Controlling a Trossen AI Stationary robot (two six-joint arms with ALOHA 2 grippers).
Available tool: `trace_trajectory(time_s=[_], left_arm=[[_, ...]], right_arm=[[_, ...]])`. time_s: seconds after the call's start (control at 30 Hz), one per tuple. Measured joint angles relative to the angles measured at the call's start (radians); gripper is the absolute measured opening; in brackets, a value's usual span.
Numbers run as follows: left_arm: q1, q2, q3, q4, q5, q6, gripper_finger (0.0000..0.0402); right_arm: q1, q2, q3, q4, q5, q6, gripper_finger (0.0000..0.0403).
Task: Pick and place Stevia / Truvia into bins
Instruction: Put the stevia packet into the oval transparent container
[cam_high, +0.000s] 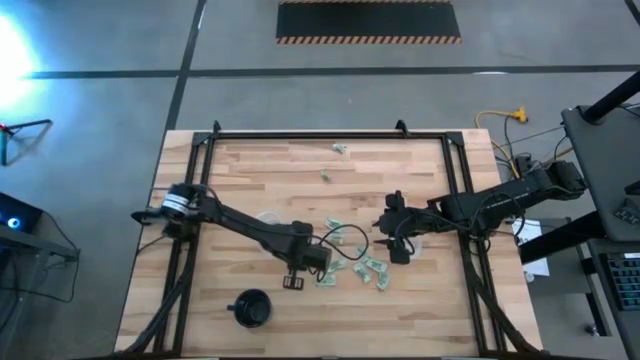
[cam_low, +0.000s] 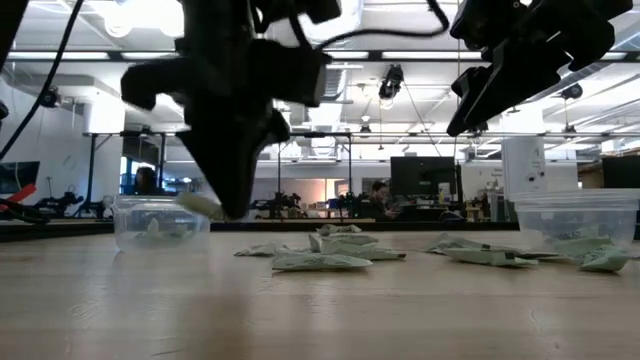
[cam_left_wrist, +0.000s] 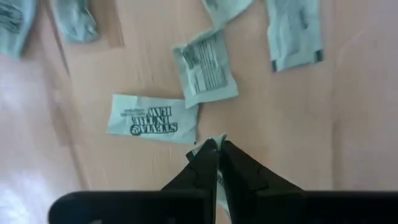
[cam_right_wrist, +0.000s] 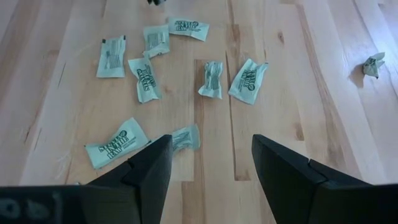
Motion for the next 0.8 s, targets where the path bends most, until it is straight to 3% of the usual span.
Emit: trace_trajectory(time_s=[0.33, 0.57, 0.8], left_arm=[[0.000, -0.123, 0.022, -0.017, -0.085, 0.017, 0.0000], [0.015, -0.153, 0.016, -0.171, -0.215, 0.016, 0.0000], [0.051, -0.159, -0.074, -0.199, -0.216, 0.015, 0.0000]], right_arm=[[0.000, 0.000, -0.003, 0.001, 0.000, -0.002, 0.0210], [0.000, 0.000, -0.006, 0.005, 0.000, -0.001, 0.0210], [0.000, 0.000, -0.011, 0.004, 0.000, 0.001, 0.0210]])
